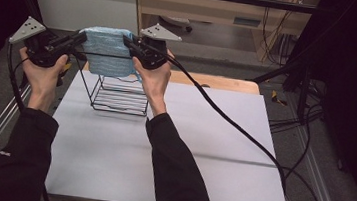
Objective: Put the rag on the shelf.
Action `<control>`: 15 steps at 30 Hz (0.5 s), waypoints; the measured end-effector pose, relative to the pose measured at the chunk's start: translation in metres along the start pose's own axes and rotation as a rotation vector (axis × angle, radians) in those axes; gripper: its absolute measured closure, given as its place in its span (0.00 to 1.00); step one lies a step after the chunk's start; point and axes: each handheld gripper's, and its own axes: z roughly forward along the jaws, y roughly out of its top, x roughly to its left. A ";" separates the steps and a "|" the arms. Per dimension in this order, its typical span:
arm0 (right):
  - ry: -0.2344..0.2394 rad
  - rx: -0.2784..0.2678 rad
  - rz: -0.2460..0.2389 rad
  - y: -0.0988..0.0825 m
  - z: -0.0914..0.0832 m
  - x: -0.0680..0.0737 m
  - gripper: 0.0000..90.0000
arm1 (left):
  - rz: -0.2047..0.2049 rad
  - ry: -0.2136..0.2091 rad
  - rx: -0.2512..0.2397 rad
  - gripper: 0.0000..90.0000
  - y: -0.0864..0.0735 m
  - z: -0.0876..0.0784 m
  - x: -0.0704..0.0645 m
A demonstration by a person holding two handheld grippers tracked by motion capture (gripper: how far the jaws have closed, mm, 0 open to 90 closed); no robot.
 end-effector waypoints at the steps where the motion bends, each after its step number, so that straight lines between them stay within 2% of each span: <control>1: 0.006 0.002 0.001 0.000 -0.001 0.001 0.88 | 0.000 -0.004 0.004 0.92 0.000 -0.002 0.000; 15: 0.055 0.069 -0.019 -0.002 -0.011 0.007 0.86 | 0.000 -0.047 0.095 0.90 -0.004 -0.017 -0.005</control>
